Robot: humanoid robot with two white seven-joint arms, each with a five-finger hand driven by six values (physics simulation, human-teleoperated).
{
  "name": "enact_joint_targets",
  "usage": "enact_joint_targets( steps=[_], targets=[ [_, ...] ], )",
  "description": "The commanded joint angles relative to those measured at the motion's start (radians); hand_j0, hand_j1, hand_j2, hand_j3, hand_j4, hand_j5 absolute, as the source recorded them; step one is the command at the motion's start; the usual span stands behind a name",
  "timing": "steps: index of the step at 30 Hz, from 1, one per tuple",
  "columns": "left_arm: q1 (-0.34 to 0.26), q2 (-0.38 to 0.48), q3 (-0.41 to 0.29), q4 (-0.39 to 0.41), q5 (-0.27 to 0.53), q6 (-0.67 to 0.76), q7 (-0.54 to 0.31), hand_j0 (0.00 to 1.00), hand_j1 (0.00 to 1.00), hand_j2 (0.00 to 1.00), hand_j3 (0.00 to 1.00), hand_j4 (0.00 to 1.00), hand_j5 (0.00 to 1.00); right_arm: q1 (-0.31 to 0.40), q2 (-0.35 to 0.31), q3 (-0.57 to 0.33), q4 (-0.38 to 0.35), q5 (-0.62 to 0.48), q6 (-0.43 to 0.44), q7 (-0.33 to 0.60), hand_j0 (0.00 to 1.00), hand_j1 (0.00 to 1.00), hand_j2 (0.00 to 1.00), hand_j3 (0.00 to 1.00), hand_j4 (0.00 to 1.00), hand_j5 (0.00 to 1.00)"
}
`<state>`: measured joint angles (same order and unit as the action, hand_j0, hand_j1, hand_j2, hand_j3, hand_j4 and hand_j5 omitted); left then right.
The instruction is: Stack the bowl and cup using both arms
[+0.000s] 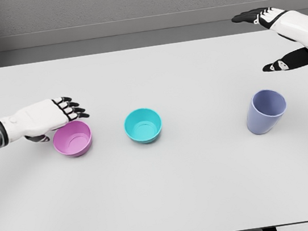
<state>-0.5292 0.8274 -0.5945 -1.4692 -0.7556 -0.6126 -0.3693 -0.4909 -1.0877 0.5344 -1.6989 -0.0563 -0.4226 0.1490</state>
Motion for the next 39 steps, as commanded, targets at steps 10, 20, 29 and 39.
enact_joint_targets(
  steps=[10, 20, 29, 39],
  targets=[
    [0.002, 0.018, -0.007, -0.049, -0.019, 0.002, -0.010, 1.00, 1.00, 1.00, 1.00, 1.00, 1.00, 0.000, -0.003, -0.001, -0.002, -0.005, 0.001, -0.002, 1.00, 1.00, 1.00, 1.00, 1.00, 1.00],
    [0.006, 0.019, -0.013, -0.051, -0.034, 0.002, -0.040, 1.00, 1.00, 1.00, 1.00, 1.00, 1.00, 0.002, 0.002, -0.001, 0.001, -0.005, 0.001, -0.002, 1.00, 1.00, 1.00, 1.00, 1.00, 1.00],
    [0.014, 0.016, -0.011, -0.088, -0.022, 0.002, -0.037, 1.00, 1.00, 1.00, 1.00, 1.00, 1.00, 0.002, 0.003, -0.001, 0.002, -0.005, 0.001, 0.000, 1.00, 1.00, 1.00, 1.00, 1.00, 1.00],
    [0.017, 0.021, -0.013, -0.095, -0.024, 0.002, -0.040, 1.00, 1.00, 1.00, 1.00, 1.00, 1.00, 0.002, 0.005, -0.001, 0.004, -0.005, 0.001, -0.002, 1.00, 1.00, 1.00, 1.00, 1.00, 1.00]
  ],
)
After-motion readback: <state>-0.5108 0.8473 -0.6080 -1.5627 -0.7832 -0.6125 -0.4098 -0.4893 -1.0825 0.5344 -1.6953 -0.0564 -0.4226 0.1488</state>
